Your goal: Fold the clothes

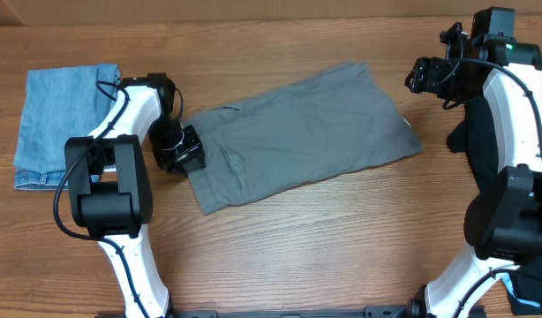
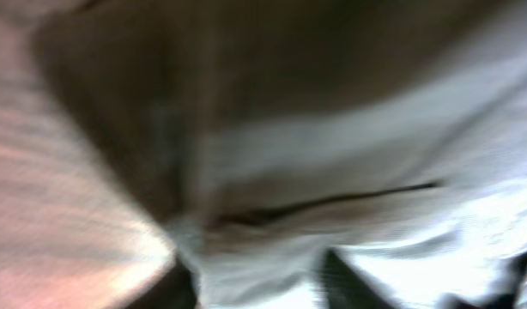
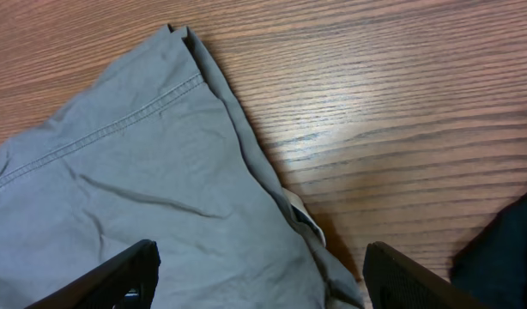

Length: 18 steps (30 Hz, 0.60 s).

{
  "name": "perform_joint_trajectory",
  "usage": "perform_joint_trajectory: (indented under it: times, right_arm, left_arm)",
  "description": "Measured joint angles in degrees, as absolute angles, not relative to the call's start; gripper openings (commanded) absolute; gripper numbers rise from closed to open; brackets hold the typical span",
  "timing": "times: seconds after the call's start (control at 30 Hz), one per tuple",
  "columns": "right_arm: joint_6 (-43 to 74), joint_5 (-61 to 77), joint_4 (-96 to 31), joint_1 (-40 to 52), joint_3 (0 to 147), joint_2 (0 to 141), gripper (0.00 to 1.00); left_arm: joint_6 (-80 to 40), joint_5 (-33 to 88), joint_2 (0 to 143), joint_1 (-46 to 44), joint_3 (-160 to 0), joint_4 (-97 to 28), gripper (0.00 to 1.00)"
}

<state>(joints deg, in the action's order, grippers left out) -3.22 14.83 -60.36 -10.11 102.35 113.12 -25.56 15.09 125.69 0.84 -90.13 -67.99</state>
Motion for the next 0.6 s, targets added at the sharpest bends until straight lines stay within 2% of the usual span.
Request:
perform_joint_trajectory:
  times: [0.17, 0.33, 0.6]
  right_arm:
    - [-3.2, 14.9, -60.7, -10.1, 102.3, 113.1, 0.78]
    - [-3.2, 16.8, -60.9, -10.1, 102.3, 113.1, 0.65]
    - [-3.2, 20.8, -63.5, -7.9, 102.3, 113.1, 0.64]
  left_arm:
    - [-24.6, 16.4, 125.5, 1.0, -90.4, -67.4, 0.04]
    - [-21.5, 14.3, 125.8, 2.3, -96.0, -68.0, 0.04]
    - [-13.6, 4.4, 125.8, 2.7, -111.6, -74.7, 0.04]
